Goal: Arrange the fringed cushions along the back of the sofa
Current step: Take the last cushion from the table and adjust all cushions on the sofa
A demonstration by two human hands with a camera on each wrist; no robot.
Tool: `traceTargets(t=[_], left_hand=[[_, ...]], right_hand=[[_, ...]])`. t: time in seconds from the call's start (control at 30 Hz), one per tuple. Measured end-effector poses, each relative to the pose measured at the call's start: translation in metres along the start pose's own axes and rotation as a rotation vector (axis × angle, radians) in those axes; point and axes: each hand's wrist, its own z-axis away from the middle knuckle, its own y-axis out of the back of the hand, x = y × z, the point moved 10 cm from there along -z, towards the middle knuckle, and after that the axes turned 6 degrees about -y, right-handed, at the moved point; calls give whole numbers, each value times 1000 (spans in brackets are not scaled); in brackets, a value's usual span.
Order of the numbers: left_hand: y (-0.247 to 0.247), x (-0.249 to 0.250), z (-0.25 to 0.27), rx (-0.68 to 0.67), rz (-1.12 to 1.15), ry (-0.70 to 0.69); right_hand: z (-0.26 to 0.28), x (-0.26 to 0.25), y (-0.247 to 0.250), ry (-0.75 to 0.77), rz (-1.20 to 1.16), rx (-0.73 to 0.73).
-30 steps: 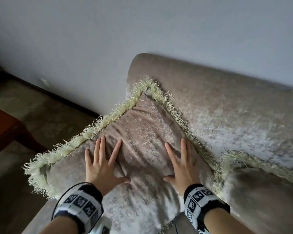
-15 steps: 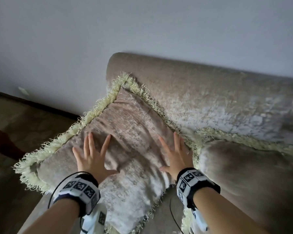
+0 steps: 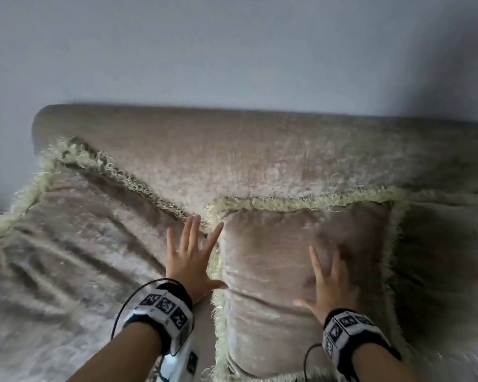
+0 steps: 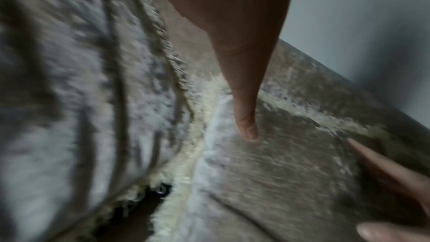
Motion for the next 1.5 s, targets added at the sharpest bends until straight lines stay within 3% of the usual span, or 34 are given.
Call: traceTargets(t=[0.23,0.43,0.67,0.97,1.27,1.5], left_hand=[[-16,141,-77,-47,57,-171],[-26,189,-132,-108,-2,-220],[-47,192,-162,-230,-49,-201],[-46,205,-164,-193,18,-327],[0,200,-145,-19,26,-266],[46,131,-116,128,88,-99]], right_hand=[[-43,123,11,-154,9,-58],[-83,168,-3,-157,-67,-176],[-105,172,-30,-23,-264,-223],[-117,157,-35,-30,-614,-134],[-95,156,0,-7,-525,-131],[-90,95,66,145,-384,-31]])
